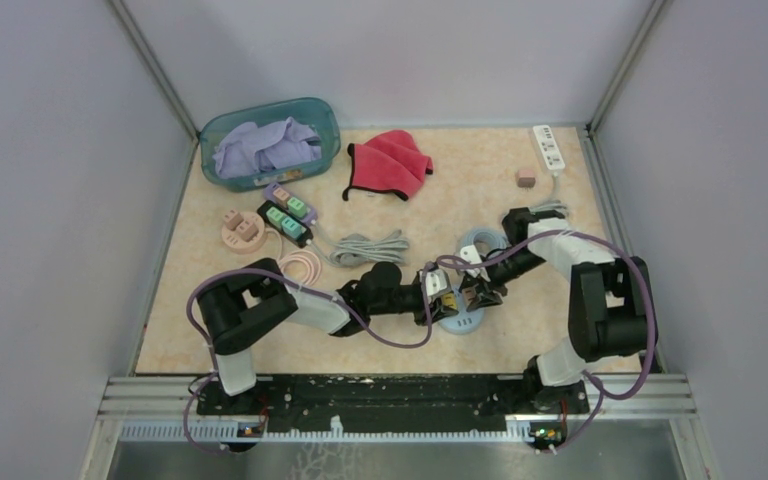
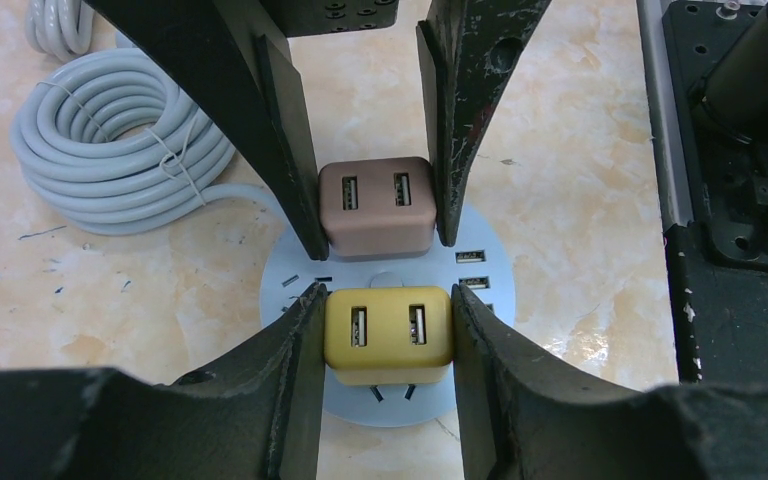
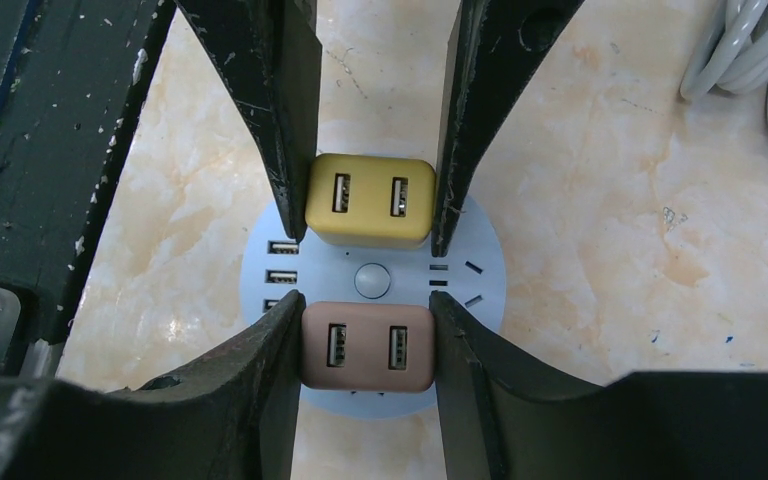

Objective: Pull the plug off the socket
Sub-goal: Remove the plug from the socket.

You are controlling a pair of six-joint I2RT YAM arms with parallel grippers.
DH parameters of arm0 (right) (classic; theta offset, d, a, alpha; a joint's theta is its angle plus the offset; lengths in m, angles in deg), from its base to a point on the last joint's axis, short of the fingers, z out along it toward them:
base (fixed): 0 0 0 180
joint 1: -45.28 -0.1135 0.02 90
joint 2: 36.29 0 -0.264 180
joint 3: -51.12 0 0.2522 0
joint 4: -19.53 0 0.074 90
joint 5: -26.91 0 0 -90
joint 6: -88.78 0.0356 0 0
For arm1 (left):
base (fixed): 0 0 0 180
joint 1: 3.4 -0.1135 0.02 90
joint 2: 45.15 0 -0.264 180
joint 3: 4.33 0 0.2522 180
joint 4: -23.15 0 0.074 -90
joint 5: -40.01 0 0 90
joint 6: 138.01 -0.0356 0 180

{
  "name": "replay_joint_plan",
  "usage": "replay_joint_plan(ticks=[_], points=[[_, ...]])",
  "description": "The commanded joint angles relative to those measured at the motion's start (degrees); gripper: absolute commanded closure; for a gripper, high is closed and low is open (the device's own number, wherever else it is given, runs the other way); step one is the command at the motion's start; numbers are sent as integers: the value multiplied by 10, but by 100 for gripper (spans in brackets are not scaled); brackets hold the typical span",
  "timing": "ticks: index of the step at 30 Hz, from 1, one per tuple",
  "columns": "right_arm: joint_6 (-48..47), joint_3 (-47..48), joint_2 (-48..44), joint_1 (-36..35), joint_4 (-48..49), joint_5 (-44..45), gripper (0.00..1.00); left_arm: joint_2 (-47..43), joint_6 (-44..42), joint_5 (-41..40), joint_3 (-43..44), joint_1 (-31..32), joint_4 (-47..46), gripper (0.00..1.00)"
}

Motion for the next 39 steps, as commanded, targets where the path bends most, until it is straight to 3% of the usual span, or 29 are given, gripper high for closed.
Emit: replay_joint_plan(ticks=[1,4,10,16,23,29,35,39], points=[[-15,31,-13,-18,-24,-135,100,17,-3,16,10,4,24,100],[1,42,-10,2,-25,-149,100,20,-3,17,14,4,29,100],[-69,44,-5,73,-77,-125,100,19,-4,15,15,4,33,100],[-165,16,-8,45,-114,-124,100,19,-4,17,14,4,34,100],[-113,30,-11,13,-86,-201,100,23,-3,19,18,4,36,100],[-62,37,-21,70,-63,-207,100,24,-3,17,20,4,42,100],[-223,14,-24,69,-155,-184,100,26,-4,18,23,4,44,100],[-178,13,-18,18,-116,-175,100,25,-4,17,22,4,46,100]])
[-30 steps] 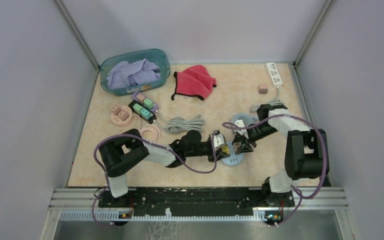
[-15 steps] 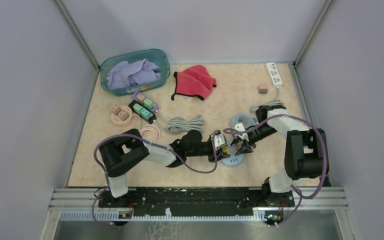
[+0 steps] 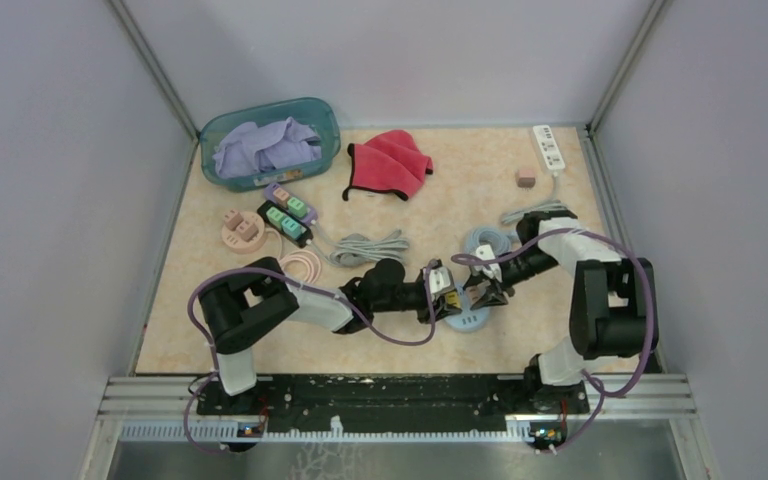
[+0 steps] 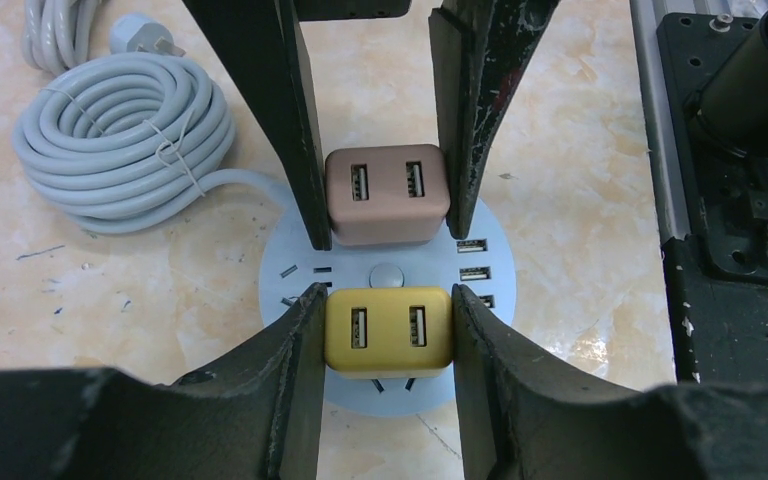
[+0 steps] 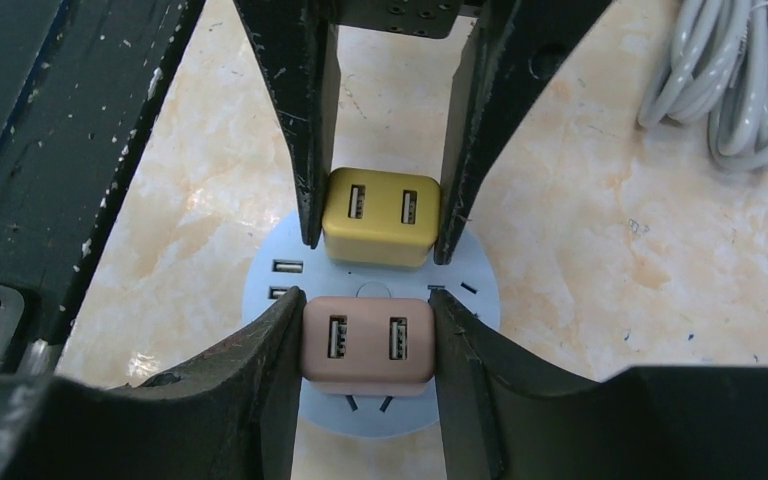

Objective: Pull the plug off the socket
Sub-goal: Remove the plug from the socket.

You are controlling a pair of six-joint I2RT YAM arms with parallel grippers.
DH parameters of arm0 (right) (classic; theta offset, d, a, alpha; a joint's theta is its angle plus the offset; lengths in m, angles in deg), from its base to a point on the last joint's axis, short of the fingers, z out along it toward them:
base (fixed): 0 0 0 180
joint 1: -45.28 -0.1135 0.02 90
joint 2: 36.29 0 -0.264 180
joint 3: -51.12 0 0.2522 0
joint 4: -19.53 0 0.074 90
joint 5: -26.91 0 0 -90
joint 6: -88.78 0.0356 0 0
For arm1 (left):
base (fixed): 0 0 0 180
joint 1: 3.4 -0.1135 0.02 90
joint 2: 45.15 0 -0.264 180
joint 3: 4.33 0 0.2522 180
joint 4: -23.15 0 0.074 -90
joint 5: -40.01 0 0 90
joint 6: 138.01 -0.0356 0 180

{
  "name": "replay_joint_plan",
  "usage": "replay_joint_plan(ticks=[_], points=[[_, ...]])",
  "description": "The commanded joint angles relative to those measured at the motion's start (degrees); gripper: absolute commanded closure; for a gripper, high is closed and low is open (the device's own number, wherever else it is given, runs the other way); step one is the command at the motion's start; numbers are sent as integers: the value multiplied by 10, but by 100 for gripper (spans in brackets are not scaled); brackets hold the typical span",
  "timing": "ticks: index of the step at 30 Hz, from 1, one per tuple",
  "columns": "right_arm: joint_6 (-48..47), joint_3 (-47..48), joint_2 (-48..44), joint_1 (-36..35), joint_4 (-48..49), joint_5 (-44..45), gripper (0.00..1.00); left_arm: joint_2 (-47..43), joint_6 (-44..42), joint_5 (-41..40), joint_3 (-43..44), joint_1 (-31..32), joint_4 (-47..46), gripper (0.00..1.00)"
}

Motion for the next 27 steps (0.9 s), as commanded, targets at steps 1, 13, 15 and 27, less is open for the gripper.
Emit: replay_joint_plan(ticks=[1,13,15,27], points=[[-52,14,-18,-51,-34,-122,100,19,-3,10,1,5,35,100],[56,36,-23,26,12,-128,100,22,-4,10,3,5,36,100],[8,24,-31,25,-10,-125,100,21,-4,11,2,5,36,100],[-11,49,-31,23,-51,-136,100,14,-4,8,-3,4,35,100]])
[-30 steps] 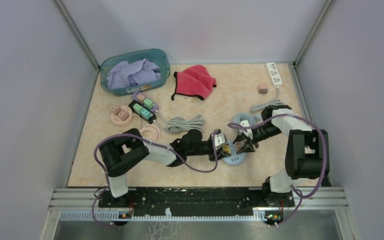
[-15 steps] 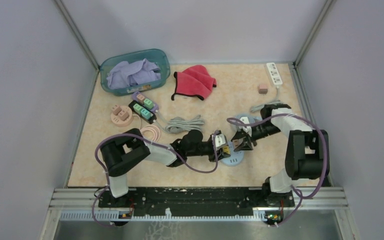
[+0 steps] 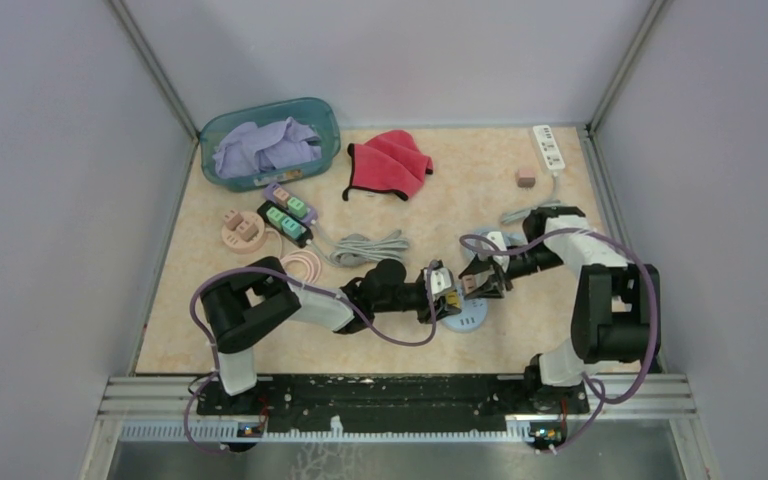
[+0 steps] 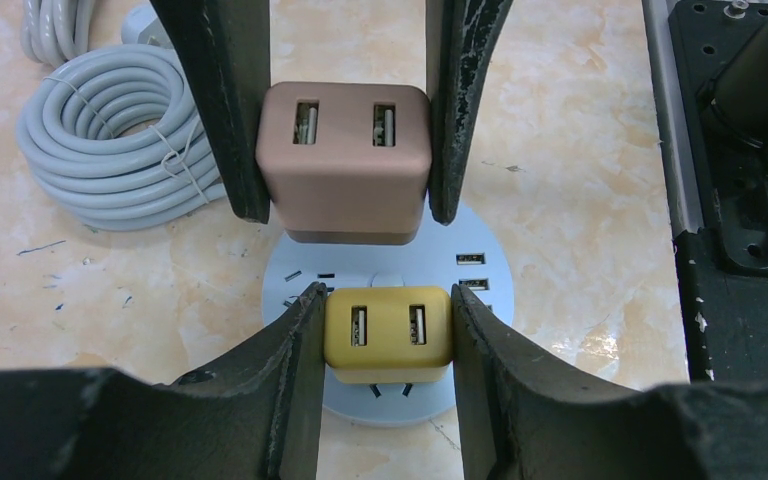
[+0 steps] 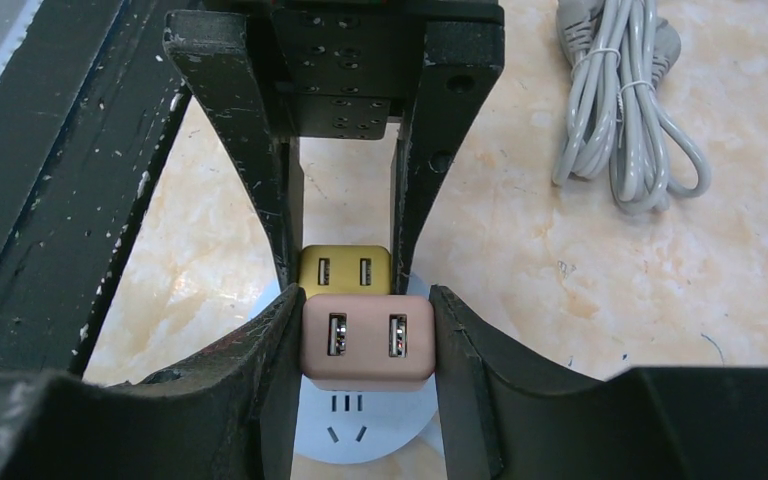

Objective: Pull the plug off the socket
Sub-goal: Remove the plug from the socket.

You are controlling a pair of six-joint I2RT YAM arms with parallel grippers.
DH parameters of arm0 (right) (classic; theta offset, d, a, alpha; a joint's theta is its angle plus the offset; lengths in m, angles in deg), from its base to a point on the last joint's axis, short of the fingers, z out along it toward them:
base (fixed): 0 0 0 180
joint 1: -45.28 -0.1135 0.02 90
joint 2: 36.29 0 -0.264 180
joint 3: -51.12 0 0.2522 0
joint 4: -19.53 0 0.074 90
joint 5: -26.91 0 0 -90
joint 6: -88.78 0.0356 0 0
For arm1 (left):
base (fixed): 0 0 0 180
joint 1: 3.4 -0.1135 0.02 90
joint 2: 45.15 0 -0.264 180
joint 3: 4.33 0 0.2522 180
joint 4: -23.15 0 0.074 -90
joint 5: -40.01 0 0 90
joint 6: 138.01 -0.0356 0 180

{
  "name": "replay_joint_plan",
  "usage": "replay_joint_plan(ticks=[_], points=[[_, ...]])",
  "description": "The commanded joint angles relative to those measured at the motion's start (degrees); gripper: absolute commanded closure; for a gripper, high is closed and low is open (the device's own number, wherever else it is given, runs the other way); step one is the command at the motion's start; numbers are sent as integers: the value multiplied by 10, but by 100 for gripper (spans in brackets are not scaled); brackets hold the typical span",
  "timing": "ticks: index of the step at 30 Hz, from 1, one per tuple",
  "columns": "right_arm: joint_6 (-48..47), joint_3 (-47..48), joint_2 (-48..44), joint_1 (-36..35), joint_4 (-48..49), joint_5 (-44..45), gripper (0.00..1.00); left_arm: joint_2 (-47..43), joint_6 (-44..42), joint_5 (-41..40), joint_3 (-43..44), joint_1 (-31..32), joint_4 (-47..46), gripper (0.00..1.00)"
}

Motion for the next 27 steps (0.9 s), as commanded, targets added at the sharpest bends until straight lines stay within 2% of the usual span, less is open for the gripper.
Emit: replay_joint_plan(ticks=[1,10,17,21,24,25,27], points=[[0,36,-19,21,-22,-48,100,8,-2,10,-5,4,28,100],[113,32,-71,99,51,-116,100,7,1,9,-5,2,31,100],[305,-11,-124,158,230,-163,100,1,3,11,-9,0,32,100],[538,-61,-173,164,464,-125,100,0,4,11,-10,-2,32,100],[823,-132,-216,163,744,-26,100,-2,5,12,-11,-2,32,100],[909,-151,-227,164,808,19,100,-4,5,12,-12,-2,32,100],[957,-163,-235,164,852,88,100,-3,7,11,-12,-3,32,100]])
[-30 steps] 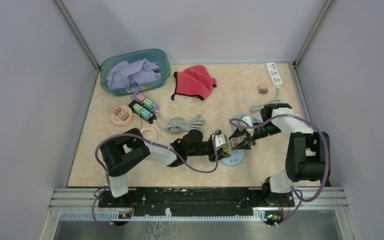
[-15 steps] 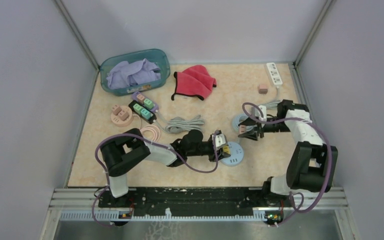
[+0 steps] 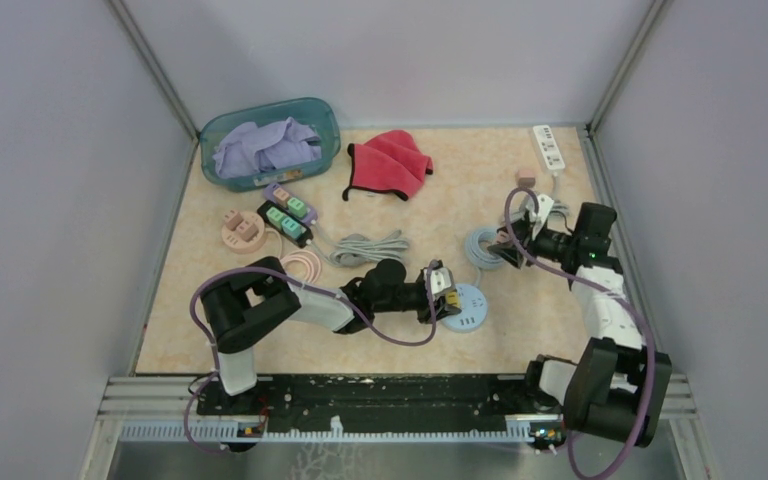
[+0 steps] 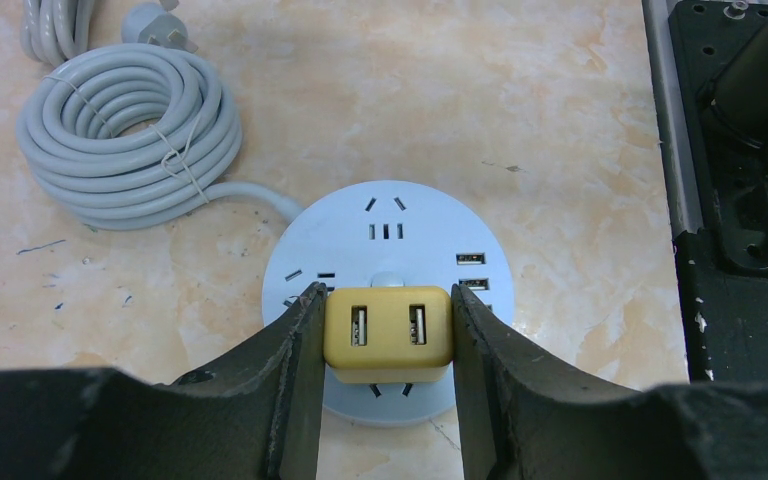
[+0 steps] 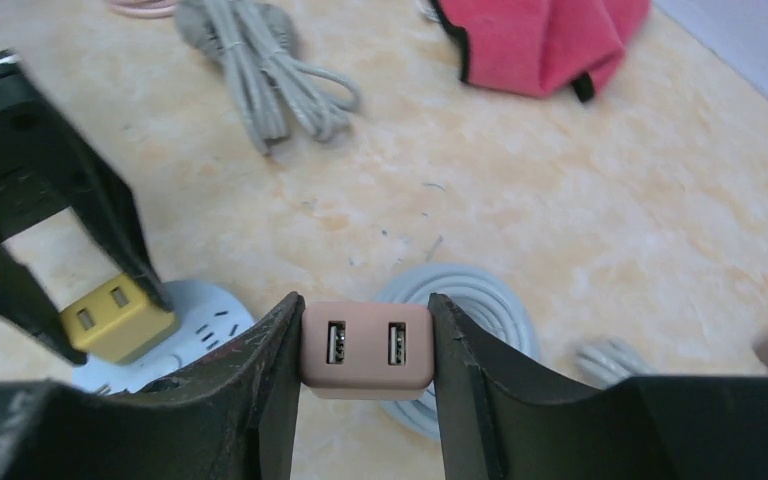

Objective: Pull the plug off the socket
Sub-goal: Remove the plug from the socket, then place the plug at the center of the board.

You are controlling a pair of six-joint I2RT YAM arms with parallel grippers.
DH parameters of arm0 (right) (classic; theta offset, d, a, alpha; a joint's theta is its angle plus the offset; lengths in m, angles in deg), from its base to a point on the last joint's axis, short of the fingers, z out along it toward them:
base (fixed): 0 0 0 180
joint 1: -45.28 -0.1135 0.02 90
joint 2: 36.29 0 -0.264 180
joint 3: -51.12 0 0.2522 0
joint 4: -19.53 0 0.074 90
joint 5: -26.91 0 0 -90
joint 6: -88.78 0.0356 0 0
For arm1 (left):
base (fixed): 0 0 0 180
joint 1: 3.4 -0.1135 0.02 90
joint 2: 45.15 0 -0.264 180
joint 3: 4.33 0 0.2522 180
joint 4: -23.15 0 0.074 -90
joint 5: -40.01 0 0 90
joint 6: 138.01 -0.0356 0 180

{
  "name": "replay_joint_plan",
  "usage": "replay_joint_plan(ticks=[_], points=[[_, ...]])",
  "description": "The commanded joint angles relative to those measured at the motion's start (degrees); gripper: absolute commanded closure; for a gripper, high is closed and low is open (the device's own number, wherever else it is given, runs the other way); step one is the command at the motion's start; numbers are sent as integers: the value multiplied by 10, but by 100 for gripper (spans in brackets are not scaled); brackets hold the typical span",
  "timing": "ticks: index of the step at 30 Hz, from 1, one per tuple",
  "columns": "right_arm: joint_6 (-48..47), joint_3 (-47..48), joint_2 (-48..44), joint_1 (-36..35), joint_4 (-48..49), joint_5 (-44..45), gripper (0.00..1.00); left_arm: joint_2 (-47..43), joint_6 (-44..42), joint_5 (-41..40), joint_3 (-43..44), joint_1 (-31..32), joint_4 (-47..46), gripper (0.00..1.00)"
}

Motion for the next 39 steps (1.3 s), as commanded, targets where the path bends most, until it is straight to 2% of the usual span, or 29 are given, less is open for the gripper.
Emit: replay_joint_plan(ticks=[1,8,12,15,19,25,30,35,39], points=[[299,-19,-27,6,280,140,100,-3,6,12,-12,-2,32,100],[410,-17,5,6,329,332,100,-5,8,14,-14,-5,31,100],[460,-25,23,6,362,407,100,-5,9,15,-14,-5,32,100],[458,-16,38,6,347,428,99,-5,9,18,-14,-5,31,100],[422,26,79,6,275,480,99,-5,10,19,-13,-6,31,100],[373,109,160,12,151,529,91,-5,11,21,-14,-7,31,100],[366,110,181,12,152,554,85,-6,11,21,-15,-7,31,100],[358,118,206,12,143,567,74,-7,12,21,-17,-8,29,99],[361,139,229,12,120,573,61,-8,12,21,-18,-8,30,99]])
